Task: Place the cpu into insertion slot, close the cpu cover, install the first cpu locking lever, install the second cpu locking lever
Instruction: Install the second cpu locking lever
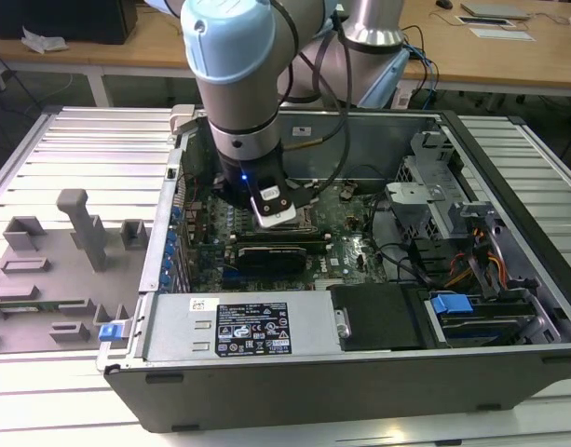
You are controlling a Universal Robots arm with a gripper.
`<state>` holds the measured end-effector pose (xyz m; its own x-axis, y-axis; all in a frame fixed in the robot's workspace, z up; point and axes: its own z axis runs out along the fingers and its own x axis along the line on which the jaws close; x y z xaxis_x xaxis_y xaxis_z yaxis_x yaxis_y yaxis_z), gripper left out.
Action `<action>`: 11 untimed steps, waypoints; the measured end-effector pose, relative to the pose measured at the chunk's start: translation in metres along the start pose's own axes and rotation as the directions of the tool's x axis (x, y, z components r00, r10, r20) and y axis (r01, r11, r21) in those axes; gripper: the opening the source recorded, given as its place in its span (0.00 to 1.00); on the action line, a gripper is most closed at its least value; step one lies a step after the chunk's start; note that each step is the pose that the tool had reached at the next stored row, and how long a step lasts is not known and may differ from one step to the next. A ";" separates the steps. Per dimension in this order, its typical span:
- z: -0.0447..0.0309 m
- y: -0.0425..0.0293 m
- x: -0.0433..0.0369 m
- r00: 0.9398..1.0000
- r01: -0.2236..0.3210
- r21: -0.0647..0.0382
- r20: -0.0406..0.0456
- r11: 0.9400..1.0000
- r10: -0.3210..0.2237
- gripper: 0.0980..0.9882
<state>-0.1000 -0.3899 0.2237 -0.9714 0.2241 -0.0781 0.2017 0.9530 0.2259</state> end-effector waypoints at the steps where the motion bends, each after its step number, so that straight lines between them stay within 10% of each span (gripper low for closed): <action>1: -0.0001 0.0002 -0.0008 1.000 0.001 0.006 0.000 1.000 -0.001 0.01; 11: 0.0039 0.0067 -0.0323 1.000 -0.003 0.021 -0.016 1.000 0.003 0.01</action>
<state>-0.0668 -0.3899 0.2240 -0.9726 0.2240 -0.0619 0.2071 0.9565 0.2056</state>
